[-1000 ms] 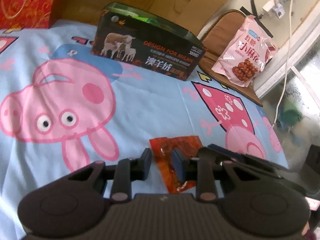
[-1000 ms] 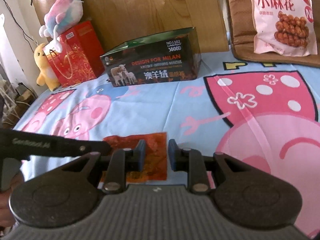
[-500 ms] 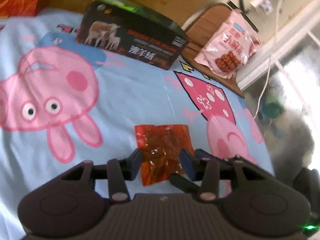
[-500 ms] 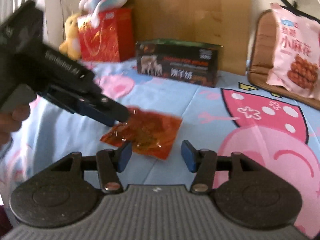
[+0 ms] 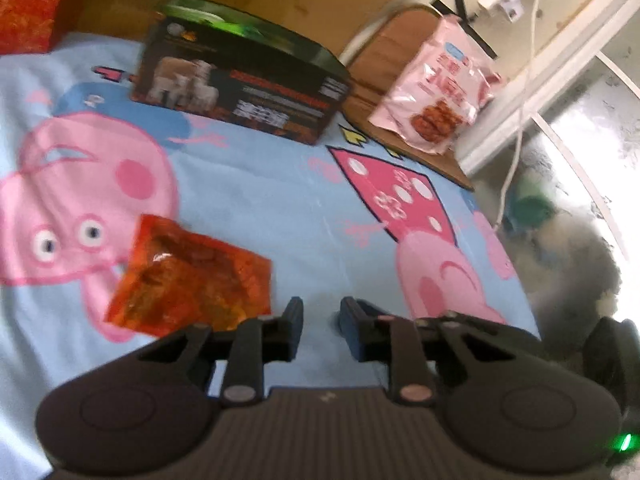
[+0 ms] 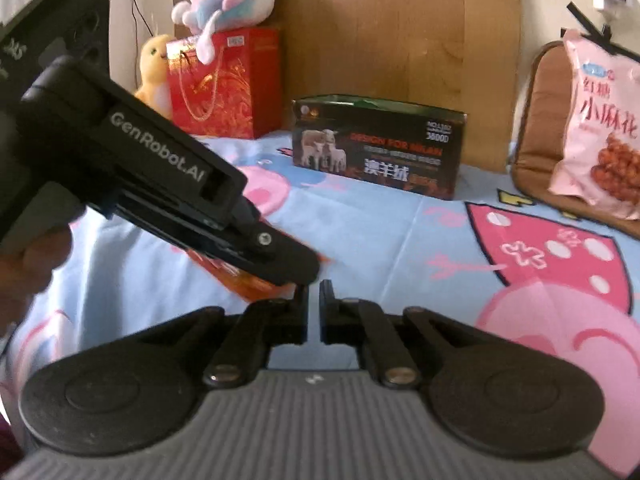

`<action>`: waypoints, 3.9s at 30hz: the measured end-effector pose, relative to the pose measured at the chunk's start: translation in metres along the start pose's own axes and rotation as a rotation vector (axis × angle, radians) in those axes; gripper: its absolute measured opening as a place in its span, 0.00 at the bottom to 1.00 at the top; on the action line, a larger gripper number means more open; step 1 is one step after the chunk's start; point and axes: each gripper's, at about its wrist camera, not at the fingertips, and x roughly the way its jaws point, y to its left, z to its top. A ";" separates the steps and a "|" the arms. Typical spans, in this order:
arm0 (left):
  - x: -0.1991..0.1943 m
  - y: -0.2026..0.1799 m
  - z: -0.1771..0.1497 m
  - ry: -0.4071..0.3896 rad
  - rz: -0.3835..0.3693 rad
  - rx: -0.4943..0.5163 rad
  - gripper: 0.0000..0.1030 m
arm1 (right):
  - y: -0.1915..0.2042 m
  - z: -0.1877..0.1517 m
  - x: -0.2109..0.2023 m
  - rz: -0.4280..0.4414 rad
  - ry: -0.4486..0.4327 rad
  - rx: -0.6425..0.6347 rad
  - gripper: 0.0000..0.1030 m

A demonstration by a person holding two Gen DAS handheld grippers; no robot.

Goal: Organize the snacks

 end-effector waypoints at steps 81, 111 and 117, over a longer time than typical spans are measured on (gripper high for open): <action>-0.027 -0.046 0.010 -0.305 0.507 0.198 0.56 | -0.038 0.026 -0.007 -0.082 -0.132 0.455 0.53; -0.081 -0.093 -0.089 -0.394 0.732 0.272 1.00 | 0.018 -0.019 -0.091 -0.094 -0.174 0.524 1.00; -0.085 -0.090 -0.096 -0.448 0.791 0.282 1.00 | 0.022 -0.019 -0.097 -0.119 -0.200 0.505 1.00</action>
